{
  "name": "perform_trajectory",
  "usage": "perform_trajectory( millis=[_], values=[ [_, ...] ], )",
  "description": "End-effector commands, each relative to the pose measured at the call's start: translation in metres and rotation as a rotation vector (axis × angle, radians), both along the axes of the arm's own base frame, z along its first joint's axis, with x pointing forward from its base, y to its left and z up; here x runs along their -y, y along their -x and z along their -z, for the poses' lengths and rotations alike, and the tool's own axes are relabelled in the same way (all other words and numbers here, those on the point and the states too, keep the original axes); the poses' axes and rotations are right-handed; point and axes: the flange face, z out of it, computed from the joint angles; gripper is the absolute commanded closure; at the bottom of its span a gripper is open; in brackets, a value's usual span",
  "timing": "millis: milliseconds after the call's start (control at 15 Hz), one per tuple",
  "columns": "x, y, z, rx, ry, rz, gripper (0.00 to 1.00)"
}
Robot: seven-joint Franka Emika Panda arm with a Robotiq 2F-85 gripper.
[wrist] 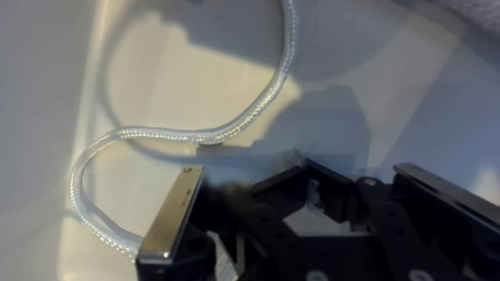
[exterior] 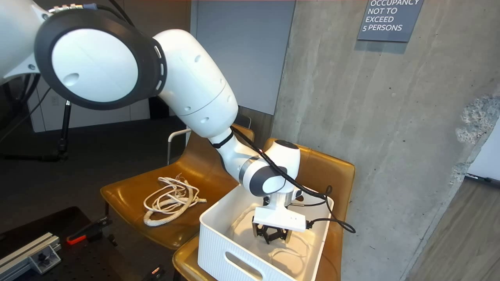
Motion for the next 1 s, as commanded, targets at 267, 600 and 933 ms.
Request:
perform_trajectory(
  millis=[267,600,933],
  values=[
    [0.008,-0.009,-0.07,0.072,0.054,-0.04,1.0],
    [0.008,-0.021,-0.146,0.157,0.097,-0.062,1.0],
    [-0.003,-0.025,-0.222,0.241,0.139,-0.103,1.0]
  ],
)
